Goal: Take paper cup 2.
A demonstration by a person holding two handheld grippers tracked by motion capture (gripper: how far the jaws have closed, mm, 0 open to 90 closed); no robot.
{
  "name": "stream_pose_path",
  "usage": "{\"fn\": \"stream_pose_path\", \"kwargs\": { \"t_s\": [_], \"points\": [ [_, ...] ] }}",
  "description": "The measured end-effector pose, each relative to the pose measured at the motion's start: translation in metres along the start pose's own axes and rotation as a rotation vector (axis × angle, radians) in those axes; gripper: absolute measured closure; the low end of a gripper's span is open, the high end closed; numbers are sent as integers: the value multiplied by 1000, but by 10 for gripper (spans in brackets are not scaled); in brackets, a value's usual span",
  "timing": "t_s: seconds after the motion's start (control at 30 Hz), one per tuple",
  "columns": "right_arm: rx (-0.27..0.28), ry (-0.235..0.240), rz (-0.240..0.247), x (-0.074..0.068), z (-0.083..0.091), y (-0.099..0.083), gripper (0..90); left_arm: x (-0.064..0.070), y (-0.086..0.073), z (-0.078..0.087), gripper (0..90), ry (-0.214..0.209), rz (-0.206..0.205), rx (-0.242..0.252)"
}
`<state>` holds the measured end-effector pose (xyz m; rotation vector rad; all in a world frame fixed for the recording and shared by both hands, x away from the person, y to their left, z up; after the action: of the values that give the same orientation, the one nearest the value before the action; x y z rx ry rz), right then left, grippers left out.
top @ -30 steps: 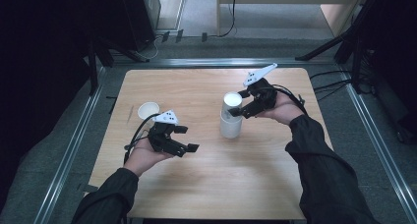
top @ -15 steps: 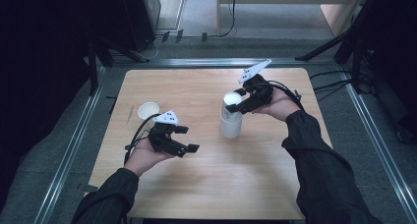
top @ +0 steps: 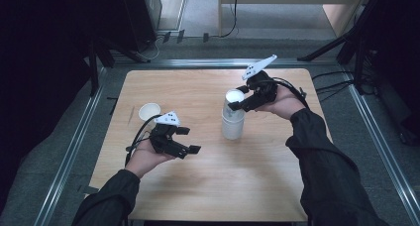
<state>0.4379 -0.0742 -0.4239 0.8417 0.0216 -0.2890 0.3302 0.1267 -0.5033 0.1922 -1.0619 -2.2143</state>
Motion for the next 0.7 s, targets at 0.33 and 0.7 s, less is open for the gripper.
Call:
{"fn": "stream_pose_path", "kwargs": {
  "t_s": [0.33,0.7],
  "points": [
    [-2,-2,22,-8,17,17,344,1,1,0,142,-1,-5,1],
    [8,-17,43,-14,39,37,347,0,2,0,141,-4,-1,19]
  ]
}}
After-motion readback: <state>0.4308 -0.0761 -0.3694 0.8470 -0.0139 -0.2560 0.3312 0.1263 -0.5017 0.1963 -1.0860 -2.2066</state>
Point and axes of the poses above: each handheld gripper's, and its own axes: z roughly backward along the jaws, y roughly out of its top, x roughly to its right, the point moved 7 cm from there along -z, roughly forward along the jaws, and after that the axes turned 7 degrees about y, right-handed, at the moved point
